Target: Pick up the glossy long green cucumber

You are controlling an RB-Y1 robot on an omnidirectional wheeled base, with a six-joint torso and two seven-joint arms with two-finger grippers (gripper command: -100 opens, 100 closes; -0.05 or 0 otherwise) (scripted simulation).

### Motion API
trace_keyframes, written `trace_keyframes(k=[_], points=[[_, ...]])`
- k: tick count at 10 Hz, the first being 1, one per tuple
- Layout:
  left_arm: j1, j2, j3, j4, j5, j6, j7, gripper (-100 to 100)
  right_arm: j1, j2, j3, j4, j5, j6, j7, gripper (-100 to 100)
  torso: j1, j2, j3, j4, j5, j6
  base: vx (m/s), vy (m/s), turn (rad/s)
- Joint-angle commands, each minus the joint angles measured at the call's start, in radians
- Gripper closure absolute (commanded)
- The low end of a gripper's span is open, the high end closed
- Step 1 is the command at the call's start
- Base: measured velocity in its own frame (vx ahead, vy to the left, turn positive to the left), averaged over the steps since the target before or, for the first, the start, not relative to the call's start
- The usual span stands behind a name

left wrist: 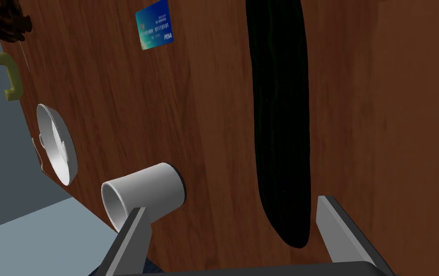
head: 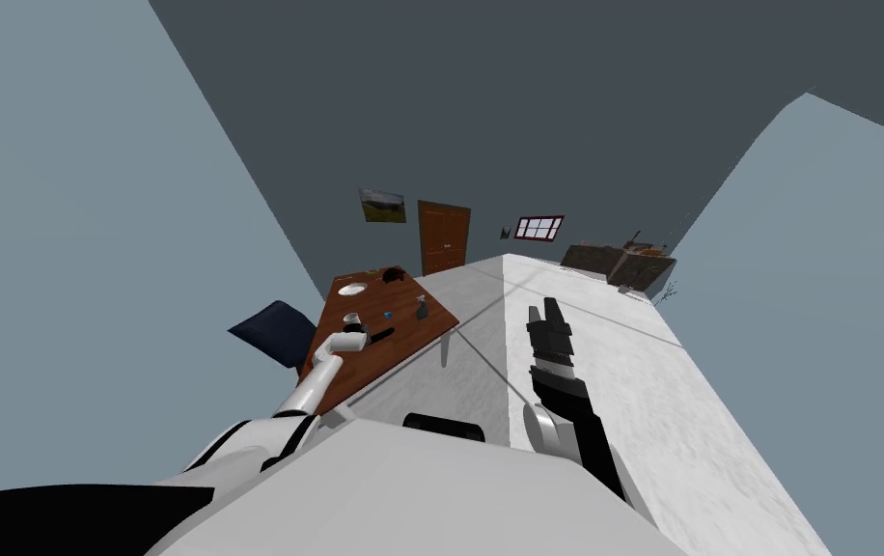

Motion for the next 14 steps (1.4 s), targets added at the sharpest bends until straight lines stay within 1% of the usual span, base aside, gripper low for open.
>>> trace_keyframes(k=[1,3,4,7,8,10,11,14], points=[[-0.015,0.005,-0.001,0.045,0.001,0.025,-0.001,-100,0.000,0.000,0.000,0.000,0.000,0.000,0.000,0,0.000,0.000,0.000,0.000,0.000,0.000,0.052,0.015,-0.060],[-0.059,0.009,-0.004,0.118,-0.013,0.081,0.003,-100,0.000,0.000,0.000,0.000,0.000,0.000,0.000,0,0.000,0.000,0.000,0.000,0.000,0.000,0.065,0.015,-0.104],[-0.059,0.009,-0.004,0.127,-0.013,0.086,0.003,-100,0.000,0.000,0.000,0.000,0.000,0.000,0.000,0,0.000,-0.001,-0.001,0.000,0.000,0.000,0.057,0.019,-0.031],[-0.110,0.014,-0.009,0.227,-0.031,0.157,0.005,-100,0.000,0.000,0.000,0.000,0.000,0.000,0.000,0,0.000,-0.001,0.000,0.000,0.000,0.000,0.068,0.024,-0.080],[-0.110,0.014,-0.009,0.227,-0.031,0.157,0.005,-100,0.000,0.000,0.000,0.000,0.000,0.000,0.000,0,0.001,-0.001,-0.001,0.000,0.000,0.000,0.059,0.027,-0.017],[-0.130,0.013,-0.013,0.276,-0.040,0.189,0.005,-100,0.000,0.000,0.000,0.000,0.000,0.000,0.000,0,0.001,0.001,0.000,0.000,0.000,-0.001,0.046,0.030,-0.050],[-0.130,0.013,-0.013,0.276,-0.040,0.189,0.005,-100,0.000,0.000,0.000,0.000,0.000,0.000,0.000,0,0.001,0.001,0.000,0.000,0.000,-0.001,0.043,0.023,-0.019],[-0.135,0.005,-0.017,0.316,-0.045,0.213,0.004,-100,0.000,0.000,0.000,0.000,0.000,0.000,0.000,0,0.000,0.001,0.001,0.000,0.000,-0.001,0.036,0.021,-0.023]])
